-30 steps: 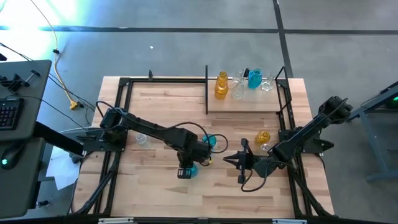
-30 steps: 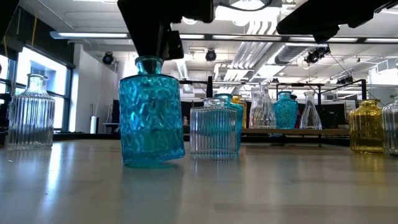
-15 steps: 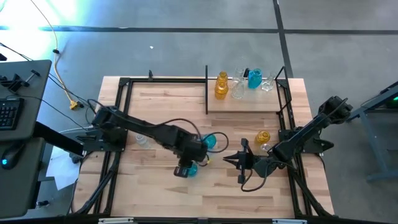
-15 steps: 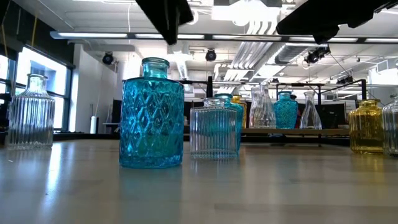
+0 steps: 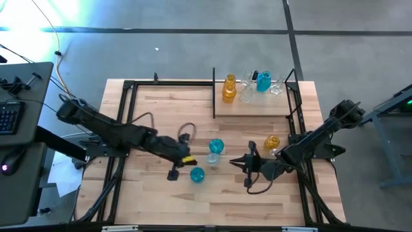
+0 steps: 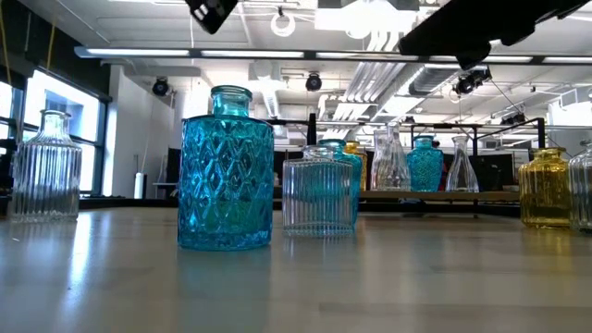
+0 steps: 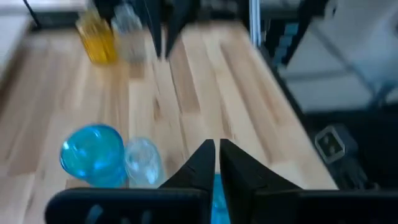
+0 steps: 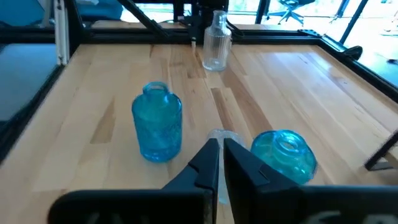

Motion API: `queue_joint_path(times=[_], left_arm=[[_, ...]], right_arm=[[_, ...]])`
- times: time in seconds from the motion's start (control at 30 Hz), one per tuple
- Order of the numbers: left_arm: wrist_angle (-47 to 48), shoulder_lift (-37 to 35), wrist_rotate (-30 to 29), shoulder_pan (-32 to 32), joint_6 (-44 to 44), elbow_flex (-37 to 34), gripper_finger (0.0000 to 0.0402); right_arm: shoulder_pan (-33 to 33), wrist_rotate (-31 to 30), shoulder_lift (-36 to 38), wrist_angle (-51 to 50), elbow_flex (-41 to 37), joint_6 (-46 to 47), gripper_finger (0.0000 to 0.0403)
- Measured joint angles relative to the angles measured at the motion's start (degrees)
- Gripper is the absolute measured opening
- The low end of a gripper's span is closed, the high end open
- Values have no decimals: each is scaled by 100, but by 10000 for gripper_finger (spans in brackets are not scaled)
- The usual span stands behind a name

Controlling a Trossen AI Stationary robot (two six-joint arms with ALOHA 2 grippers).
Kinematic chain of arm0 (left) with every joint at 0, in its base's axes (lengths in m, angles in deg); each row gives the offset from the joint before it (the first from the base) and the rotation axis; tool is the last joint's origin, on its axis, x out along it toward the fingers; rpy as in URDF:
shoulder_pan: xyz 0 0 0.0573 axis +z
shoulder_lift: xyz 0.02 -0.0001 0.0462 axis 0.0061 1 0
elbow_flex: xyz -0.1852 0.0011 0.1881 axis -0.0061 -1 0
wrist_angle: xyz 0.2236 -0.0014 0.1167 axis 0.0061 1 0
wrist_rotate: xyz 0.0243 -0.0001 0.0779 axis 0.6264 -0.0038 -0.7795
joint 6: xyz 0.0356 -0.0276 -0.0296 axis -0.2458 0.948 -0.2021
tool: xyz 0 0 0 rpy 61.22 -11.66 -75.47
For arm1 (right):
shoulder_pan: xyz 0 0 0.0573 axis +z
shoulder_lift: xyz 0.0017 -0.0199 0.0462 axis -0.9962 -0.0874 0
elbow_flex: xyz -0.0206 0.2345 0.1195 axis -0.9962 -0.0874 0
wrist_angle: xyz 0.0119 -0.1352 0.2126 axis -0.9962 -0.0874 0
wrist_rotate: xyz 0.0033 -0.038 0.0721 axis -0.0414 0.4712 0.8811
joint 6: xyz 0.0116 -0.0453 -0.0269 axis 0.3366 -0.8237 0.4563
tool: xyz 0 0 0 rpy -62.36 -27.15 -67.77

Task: Sort vases onto shelf
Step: Put the bottom blue vase on the shelf aligned with the other blue vase

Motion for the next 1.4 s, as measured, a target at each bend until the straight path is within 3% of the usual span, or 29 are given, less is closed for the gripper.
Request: queue_joint_path(times=[0.17, 0.37, 0.5, 0.63, 0.87, 1.03, 1.4], left_arm=[[-1916, -697, -262, 3, -155, -1305, 5], [-3678, -1223, -660, 3, -611, -2477, 5], [-4379, -1489, -1111, 3, -750, -3053, 5], [-4693, -1660, -1287, 5, -705, -3399, 5], [-4701, -1896, -1375, 3, -620, -3557, 5], [-4704, -1919, -1379, 3, -600, -3552, 5], [-4705, -1918, -1375, 3, -641, -3554, 5]], right_arm=[[-223, 345, -72, 304, 2, 9, 51], [-324, 563, -536, 1068, 2, -17, 152], [-322, 570, -1053, 1850, 83, -192, 210], [-322, 532, -1577, 1838, 594, -211, 245], [-466, 67, -2675, 1729, 1759, 111, 262], [-611, 106, -3316, 1525, 2409, 236, 262], [-693, 113, -3824, 1544, 2660, 699, 262]])
